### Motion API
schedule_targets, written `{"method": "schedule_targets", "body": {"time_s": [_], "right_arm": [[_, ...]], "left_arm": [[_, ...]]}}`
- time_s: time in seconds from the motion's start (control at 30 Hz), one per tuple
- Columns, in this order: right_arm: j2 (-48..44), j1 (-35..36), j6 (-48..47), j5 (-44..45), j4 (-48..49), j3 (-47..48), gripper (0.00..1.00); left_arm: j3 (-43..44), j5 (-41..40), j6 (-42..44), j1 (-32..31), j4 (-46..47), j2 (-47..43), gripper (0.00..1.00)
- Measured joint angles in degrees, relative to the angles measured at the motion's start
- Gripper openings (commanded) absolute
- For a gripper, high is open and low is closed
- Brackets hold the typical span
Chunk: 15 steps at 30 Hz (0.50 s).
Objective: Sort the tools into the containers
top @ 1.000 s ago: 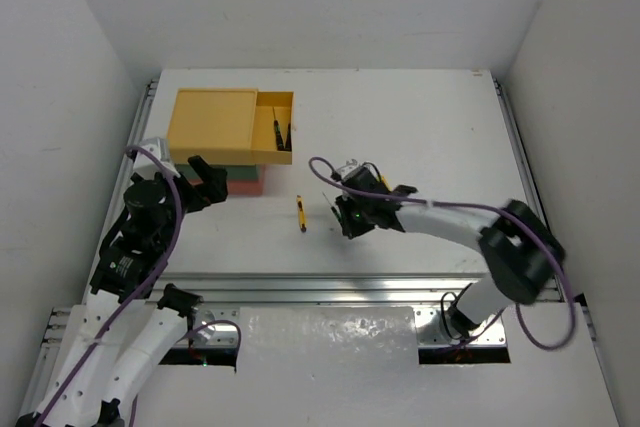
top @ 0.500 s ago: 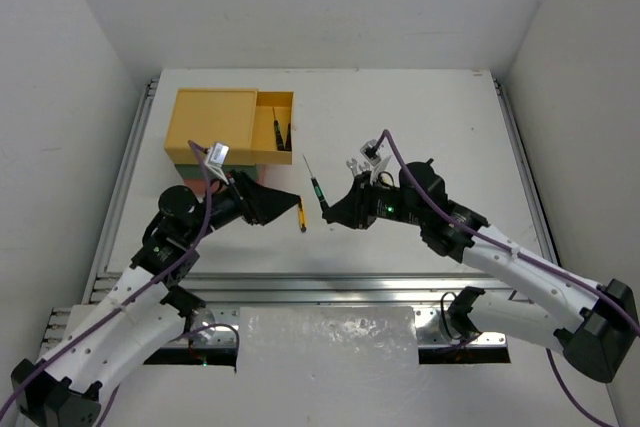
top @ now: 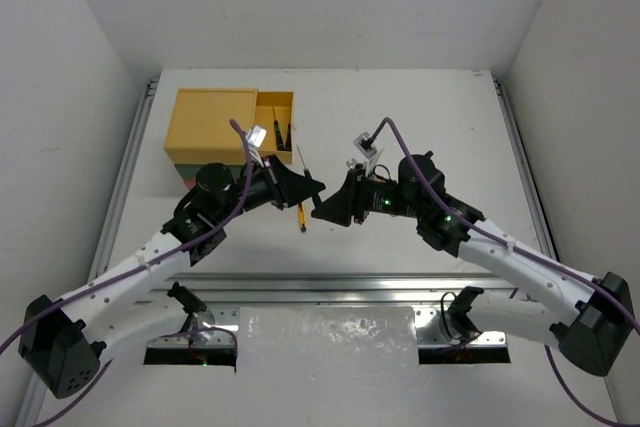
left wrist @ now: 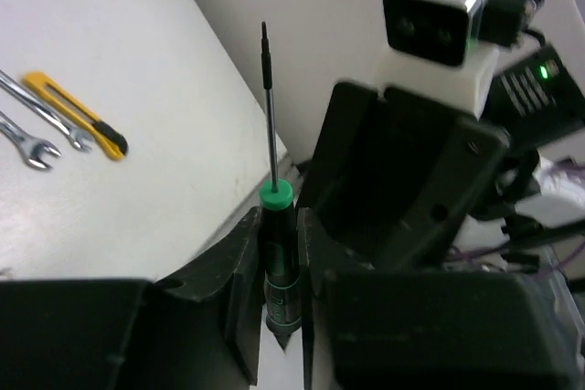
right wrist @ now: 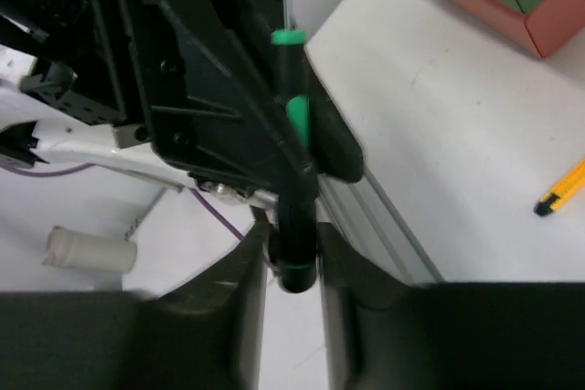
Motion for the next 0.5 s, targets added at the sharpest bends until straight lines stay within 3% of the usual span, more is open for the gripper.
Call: {"method": "schedule_targets", "body": {"time_s": [0.07, 0.17, 0.23, 0.37, 0.5], "right_arm": [[-0.2, 0.0, 0.4, 0.0, 0.2, 0.4, 0.99], [-1.2, 0.6, -1.3, 4.0, -2.7, 1.2, 0.99], [-1.8, 0.4, -2.4, 10.4, -8.1, 3.0, 0.99], [-2.3, -0.4, -4.7, 18.8, -15.0, 5.0, 0.99], [-3.8, -0.7, -6.2, 23.1, -20.4, 5.0, 0.99]], "left_arm": [[2.0, -2.4, 1.2, 0.0, -1.9, 0.7, 0.0], [10.3, -11.0, 5.3, 0.0, -12.2, 3.3, 0.0], [20.9, -20.4, 8.7, 0.0, -22.4, 8.3, 0.0], [44.3, -35.6, 15.4, 0.7, -37.2, 23.9, 0.0], [64.0, -44.6, 20.9, 3.0, -51.7, 41.2, 0.0]]}}
